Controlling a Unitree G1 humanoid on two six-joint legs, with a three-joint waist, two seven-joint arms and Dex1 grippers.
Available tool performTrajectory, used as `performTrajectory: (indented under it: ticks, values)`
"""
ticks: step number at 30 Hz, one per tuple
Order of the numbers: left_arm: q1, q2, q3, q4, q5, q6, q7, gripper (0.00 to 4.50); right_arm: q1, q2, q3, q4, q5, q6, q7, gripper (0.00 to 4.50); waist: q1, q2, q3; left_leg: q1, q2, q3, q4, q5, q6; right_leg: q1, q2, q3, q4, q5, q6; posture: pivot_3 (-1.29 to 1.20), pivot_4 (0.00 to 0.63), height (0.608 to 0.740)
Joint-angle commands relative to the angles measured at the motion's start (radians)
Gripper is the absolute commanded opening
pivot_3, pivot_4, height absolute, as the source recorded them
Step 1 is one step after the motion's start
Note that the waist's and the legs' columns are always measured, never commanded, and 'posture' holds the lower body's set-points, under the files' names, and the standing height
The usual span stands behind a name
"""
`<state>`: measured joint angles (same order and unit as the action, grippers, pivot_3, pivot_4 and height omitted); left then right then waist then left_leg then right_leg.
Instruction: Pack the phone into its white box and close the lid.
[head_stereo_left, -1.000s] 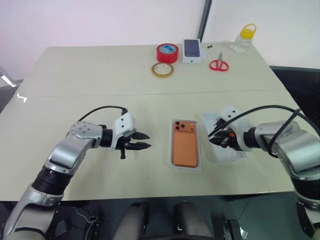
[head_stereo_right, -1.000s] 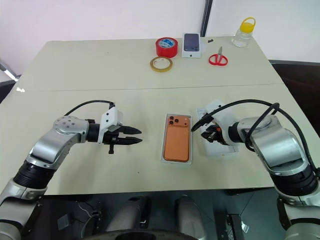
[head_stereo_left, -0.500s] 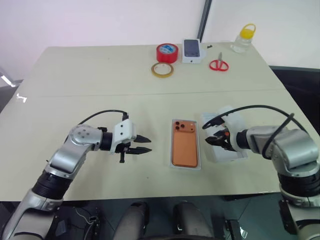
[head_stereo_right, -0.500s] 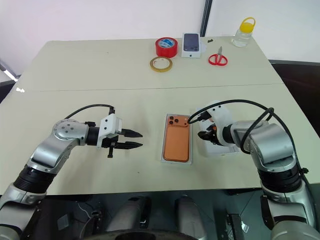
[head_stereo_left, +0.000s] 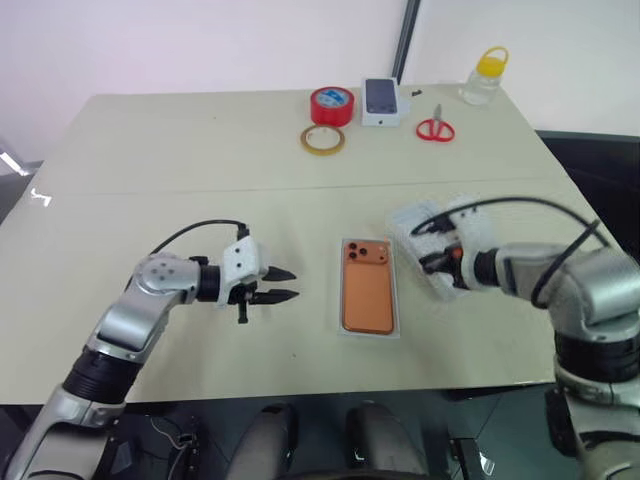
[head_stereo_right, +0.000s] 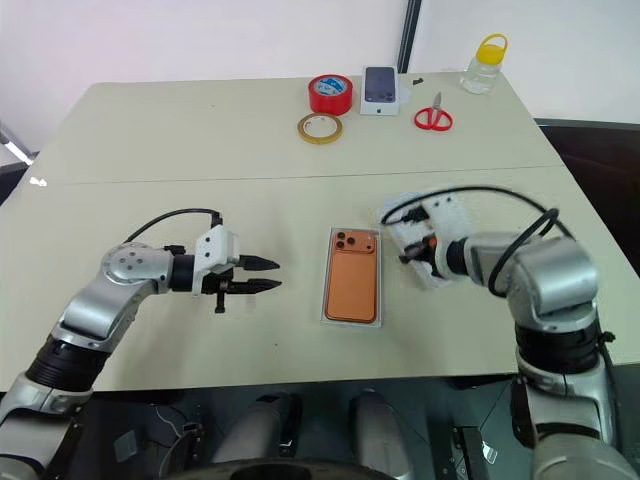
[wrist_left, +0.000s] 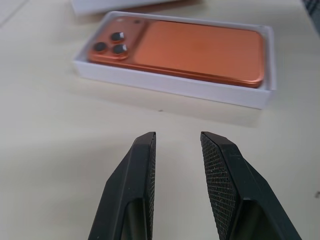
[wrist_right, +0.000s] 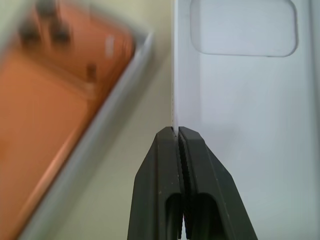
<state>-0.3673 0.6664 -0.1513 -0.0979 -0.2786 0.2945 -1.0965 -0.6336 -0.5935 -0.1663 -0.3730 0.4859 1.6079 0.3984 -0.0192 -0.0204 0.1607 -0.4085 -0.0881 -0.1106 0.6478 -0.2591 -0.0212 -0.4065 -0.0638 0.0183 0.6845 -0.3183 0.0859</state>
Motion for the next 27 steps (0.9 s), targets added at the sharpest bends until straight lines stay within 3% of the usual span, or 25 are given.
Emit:
performTrajectory:
  ticks: [1,4,7,9,11,15,17,24,27]
  values:
    - [-0.016,-0.007,0.084,0.032,-0.026,0.013,0.058,1.49,-0.094,0.062,-0.158,0.031,0.160,0.006,-0.028,0.02,0.000,0.000,0.000,0.000,0.000,0.000,0.000,0.000,0.000,0.000,0.000,0.000,0.000,0.000,0.000,0.00,0.150,0.740]
    - [-0.021,-0.021,0.125,0.063,-0.025,0.004,0.106,1.49,-0.123,0.158,-0.258,0.080,0.463,0.006,-0.133,0.02,0.002,0.000,0.000,0.000,0.000,0.000,0.000,0.000,0.000,0.000,0.000,0.000,-0.001,0.000,0.000,0.00,0.150,0.740]
    - [-0.039,-0.037,0.148,0.096,-0.019,-0.002,0.143,1.49,-0.112,0.311,-0.326,0.143,0.832,0.006,-0.390,0.02,0.000,0.000,0.000,0.000,0.000,0.000,0.000,0.000,0.000,0.000,0.000,0.000,0.000,0.000,0.000,0.00,0.150,0.740]
    - [-0.056,-0.049,0.156,0.113,-0.014,-0.005,0.164,1.49,0.014,0.306,-0.140,0.124,1.298,-0.286,-0.758,0.02,0.002,0.000,0.000,0.000,0.000,0.000,0.000,0.000,0.000,0.000,0.000,0.000,0.001,0.000,0.000,0.00,0.150,0.740]
    - [-0.071,-0.059,0.162,0.127,-0.013,-0.006,0.179,1.49,0.116,0.384,-0.020,0.056,1.482,-0.492,-0.981,0.02,-0.002,0.000,0.000,-0.001,0.000,0.000,0.000,0.000,0.000,0.000,-0.001,-0.001,0.000,0.000,0.000,0.00,0.150,0.740]
    - [-0.090,-0.065,0.157,0.138,-0.009,-0.009,0.191,1.49,0.255,0.604,0.099,-0.095,1.486,-0.719,-1.249,0.02,-0.024,0.000,0.000,-0.001,0.000,0.001,0.001,0.000,0.000,0.000,-0.001,0.000,0.001,0.000,0.000,0.00,0.150,0.740]
    - [-0.094,-0.071,0.151,0.133,-0.011,-0.006,0.190,1.49,0.309,0.662,0.138,-0.135,1.486,-0.785,-1.344,0.02,-0.029,0.001,0.000,0.000,0.000,0.000,0.001,0.000,0.000,-0.001,0.000,0.000,0.003,0.000,0.000,0.00,0.150,0.740]
    - [-0.077,-0.109,0.066,0.076,-0.001,0.005,0.157,1.49,0.411,0.636,0.135,-0.108,1.486,-0.839,-1.539,0.02,-0.025,0.003,-0.001,0.001,0.000,0.000,0.001,0.000,0.000,0.000,0.001,0.001,0.003,0.000,0.000,0.00,0.150,0.740]
    - [-0.067,-0.129,0.024,0.052,0.006,0.011,0.148,1.49,0.397,0.613,0.112,-0.094,1.486,-0.832,-1.540,1.00,-0.025,0.004,-0.002,0.001,0.000,0.000,0.001,0.000,0.000,0.001,0.001,0.001,0.002,0.000,0.000,0.00,0.150,0.740]
